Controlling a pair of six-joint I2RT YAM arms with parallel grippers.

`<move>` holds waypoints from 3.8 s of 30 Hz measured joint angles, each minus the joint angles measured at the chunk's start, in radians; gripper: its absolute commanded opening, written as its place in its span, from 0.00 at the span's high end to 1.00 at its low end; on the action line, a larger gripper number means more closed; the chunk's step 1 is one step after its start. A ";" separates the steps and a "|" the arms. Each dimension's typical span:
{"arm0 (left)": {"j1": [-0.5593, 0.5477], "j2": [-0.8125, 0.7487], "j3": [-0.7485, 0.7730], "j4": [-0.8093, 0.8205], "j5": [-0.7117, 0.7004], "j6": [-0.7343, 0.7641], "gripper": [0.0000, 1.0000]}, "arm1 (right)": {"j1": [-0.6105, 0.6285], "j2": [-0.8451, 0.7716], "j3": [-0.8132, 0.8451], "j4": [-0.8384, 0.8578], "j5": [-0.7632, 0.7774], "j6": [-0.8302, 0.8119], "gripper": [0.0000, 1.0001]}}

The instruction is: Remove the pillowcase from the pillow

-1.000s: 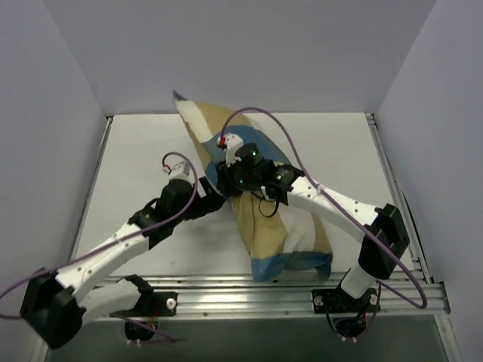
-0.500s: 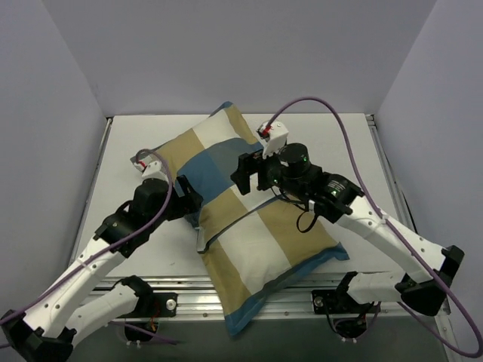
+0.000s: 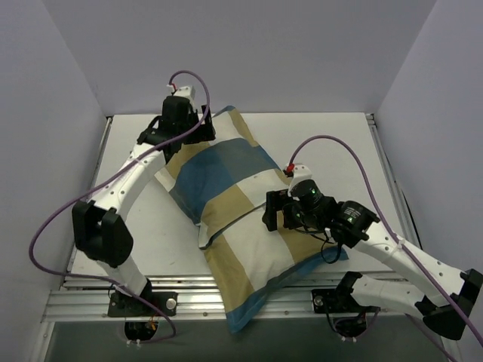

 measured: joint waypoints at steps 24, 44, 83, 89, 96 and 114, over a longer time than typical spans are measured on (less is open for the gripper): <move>0.273 -0.418 -0.693 0.210 0.057 -0.176 0.06 | -0.325 0.445 0.101 0.240 -0.104 -0.133 0.15; -0.187 -0.581 -0.435 -0.048 0.050 -0.058 0.06 | -0.353 0.424 0.256 0.328 0.021 -0.203 0.15; -0.568 0.139 -0.056 -0.032 -0.656 -0.046 0.11 | -0.539 0.248 -0.246 0.565 -0.173 -0.076 0.18; -0.525 0.029 -0.165 -0.035 -0.655 -0.086 0.14 | -0.541 0.258 -0.245 0.572 -0.180 -0.073 0.18; -0.491 -0.034 -0.260 -0.010 -0.615 -0.130 0.14 | -0.544 0.258 -0.245 0.573 -0.199 -0.070 0.18; -0.423 -0.220 -0.414 0.031 -0.518 -0.118 0.42 | -0.527 0.276 -0.226 0.548 -0.187 -0.074 0.19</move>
